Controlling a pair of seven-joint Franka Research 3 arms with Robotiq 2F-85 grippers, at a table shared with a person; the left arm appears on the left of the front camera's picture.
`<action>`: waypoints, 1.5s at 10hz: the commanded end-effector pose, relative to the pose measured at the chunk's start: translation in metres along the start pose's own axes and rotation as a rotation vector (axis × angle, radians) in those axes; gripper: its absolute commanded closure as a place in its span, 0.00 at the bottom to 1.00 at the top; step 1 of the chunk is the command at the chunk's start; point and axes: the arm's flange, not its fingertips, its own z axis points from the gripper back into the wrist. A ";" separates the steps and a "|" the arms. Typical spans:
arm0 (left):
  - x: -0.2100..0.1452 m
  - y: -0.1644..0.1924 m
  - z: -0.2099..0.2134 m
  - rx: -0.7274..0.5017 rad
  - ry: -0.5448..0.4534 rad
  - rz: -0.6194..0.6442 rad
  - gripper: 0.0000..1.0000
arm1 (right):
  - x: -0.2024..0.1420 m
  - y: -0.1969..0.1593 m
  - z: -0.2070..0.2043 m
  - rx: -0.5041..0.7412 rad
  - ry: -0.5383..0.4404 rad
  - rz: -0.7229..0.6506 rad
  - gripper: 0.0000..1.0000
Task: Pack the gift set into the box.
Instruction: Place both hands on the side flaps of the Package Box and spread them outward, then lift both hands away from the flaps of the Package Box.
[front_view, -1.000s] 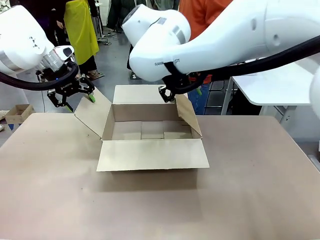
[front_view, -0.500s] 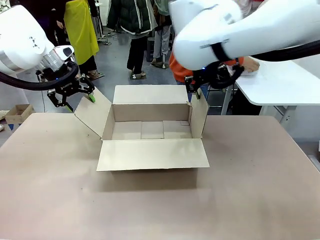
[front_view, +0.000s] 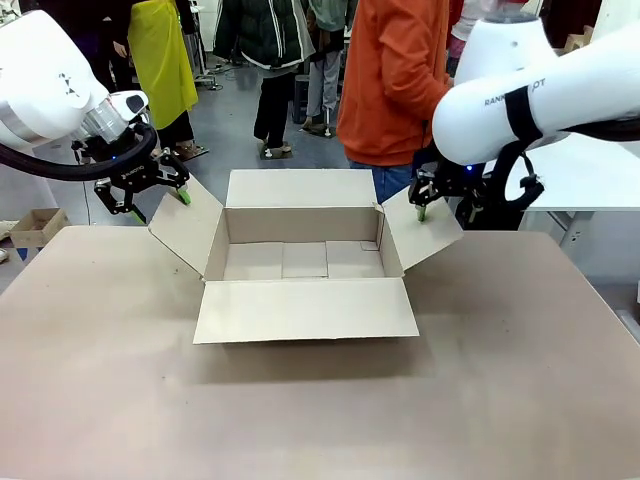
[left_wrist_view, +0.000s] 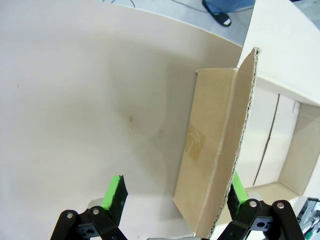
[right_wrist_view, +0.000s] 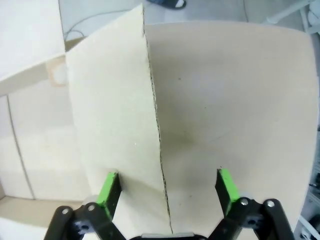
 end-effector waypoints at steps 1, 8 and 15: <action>-0.002 -0.001 0.002 0.011 -0.011 0.009 0.00 | 0.005 0.024 0.019 -0.061 -0.022 0.021 0.00; -0.002 -0.001 0.002 0.011 -0.011 0.009 0.00 | 0.005 0.024 0.019 -0.061 -0.022 0.021 0.00; -0.002 -0.001 0.002 0.011 -0.011 0.009 0.00 | 0.005 0.024 0.019 -0.061 -0.022 0.021 0.00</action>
